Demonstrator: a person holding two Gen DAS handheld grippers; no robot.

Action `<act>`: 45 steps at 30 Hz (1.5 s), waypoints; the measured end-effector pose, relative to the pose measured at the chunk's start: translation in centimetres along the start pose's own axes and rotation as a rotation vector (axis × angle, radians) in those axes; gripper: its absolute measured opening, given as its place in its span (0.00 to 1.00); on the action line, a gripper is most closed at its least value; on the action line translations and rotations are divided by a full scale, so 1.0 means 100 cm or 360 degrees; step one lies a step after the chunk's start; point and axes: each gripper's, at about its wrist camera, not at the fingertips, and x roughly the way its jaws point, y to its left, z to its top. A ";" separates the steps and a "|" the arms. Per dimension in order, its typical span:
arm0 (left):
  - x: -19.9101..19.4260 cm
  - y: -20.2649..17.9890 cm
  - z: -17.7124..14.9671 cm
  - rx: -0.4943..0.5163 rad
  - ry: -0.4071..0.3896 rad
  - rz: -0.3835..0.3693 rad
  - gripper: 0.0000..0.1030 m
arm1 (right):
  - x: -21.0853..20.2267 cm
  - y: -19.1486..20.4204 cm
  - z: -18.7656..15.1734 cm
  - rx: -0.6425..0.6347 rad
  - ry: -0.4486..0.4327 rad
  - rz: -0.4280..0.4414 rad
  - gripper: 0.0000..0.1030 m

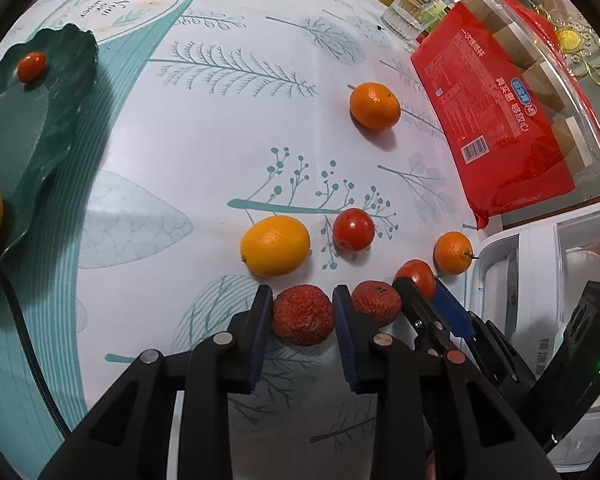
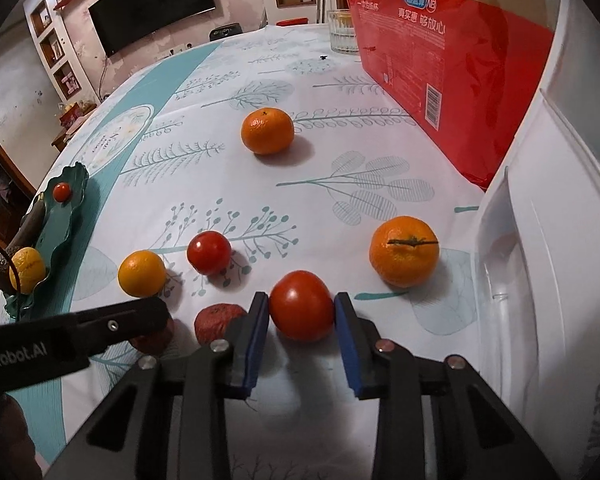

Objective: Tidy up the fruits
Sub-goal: 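Grasp a red lychee with the left tool while the right tool grasps a red tomato, then carry the lychee onto the green plate and open the left tool while the right tool drops the tomato there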

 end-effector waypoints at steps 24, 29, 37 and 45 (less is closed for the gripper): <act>-0.094 0.044 -0.048 -0.0028 -0.0188 -0.0031 0.28 | -0.046 0.033 -0.035 -0.0062 0.0115 0.0020 0.32; -0.109 0.070 -0.069 -0.0030 -0.0172 0.0006 0.28 | -0.055 0.054 -0.050 -0.0086 0.0129 0.0048 0.32; -0.137 0.117 -0.083 -0.0011 -0.0167 0.0028 0.28 | -0.065 0.098 -0.073 -0.0126 0.0164 0.0071 0.32; -0.170 0.164 -0.071 0.0025 -0.0189 0.0040 0.28 | -0.071 0.145 -0.074 -0.0122 0.0144 0.0077 0.32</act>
